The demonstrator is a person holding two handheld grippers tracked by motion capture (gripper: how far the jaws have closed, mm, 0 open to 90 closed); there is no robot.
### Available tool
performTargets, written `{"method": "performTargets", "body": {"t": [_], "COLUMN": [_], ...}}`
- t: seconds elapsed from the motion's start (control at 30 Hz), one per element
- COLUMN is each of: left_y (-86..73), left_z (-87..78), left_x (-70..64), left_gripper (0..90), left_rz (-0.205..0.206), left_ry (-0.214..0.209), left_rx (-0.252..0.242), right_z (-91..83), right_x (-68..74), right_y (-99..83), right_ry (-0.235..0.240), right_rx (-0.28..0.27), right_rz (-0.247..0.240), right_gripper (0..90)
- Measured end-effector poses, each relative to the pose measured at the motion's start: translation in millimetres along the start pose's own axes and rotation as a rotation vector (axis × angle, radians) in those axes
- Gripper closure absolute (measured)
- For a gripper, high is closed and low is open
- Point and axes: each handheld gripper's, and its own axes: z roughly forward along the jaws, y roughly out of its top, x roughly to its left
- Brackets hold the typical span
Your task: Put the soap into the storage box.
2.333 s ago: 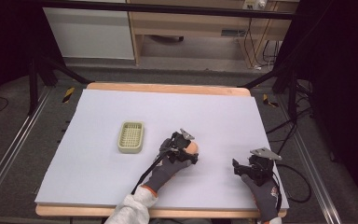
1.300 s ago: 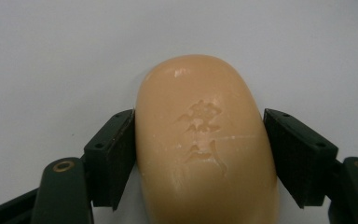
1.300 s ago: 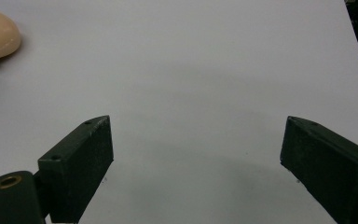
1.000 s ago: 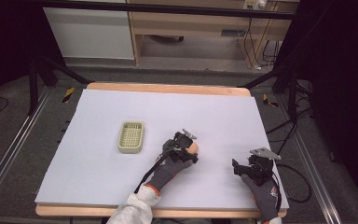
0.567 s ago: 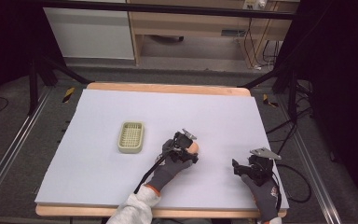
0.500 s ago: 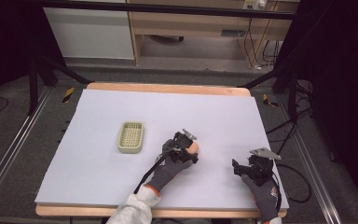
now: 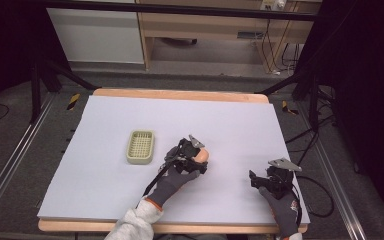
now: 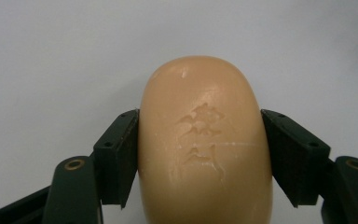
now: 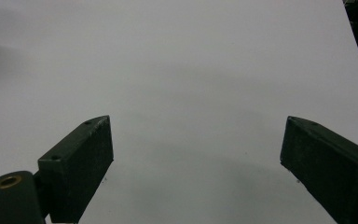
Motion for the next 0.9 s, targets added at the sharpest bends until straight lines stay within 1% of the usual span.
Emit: {"method": "performTargets", "body": {"t": [0.33,0.43,0.5,0.53,0.63,0.73,0.83,0.9], "left_y": [-5.8,-8.8,-10.1,-11.3,-13.8,-17.0,-20.6,-23.9], "left_z": [-25.3,-31.4,-35.2,-37.5,-43.0,-48.4,-52.9,-55.6], "left_x": [15.4,21.8,25.5,27.4,32.2,36.8,41.7,45.5], "left_gripper": [31.4,31.4,31.5,31.5,31.5,31.5,31.5,31.5], "left_rz": [-0.005,-0.015,-0.012,-0.019,-0.022,-0.032,-0.031,-0.037], "left_ry": [0.014,0.024,0.029,0.030,0.039,0.044,0.049,0.056], "left_rx": [-0.031,-0.040,-0.036,-0.038,-0.048,-0.051,-0.048,-0.052], "right_z": [0.1,0.4,0.4,0.1,0.3,0.3,0.3,0.3], "right_x": [-0.6,-0.7,-0.4,-0.3,-0.4,-0.2,0.0,-0.1], "right_y": [0.0,-0.1,-0.2,-0.2,-0.1,-0.1,0.0,-0.1], "right_ry": [-0.003,-0.004,-0.004,-0.004,-0.006,-0.005,-0.006,-0.008], "right_rx": [0.000,0.002,0.002,0.001,0.001,0.002,0.002,0.002], "right_rz": [0.002,0.003,0.004,0.003,0.004,0.004,0.004,0.000], "right_gripper": [9.7,9.7,9.7,9.7,9.7,9.7,9.7,9.7]}}
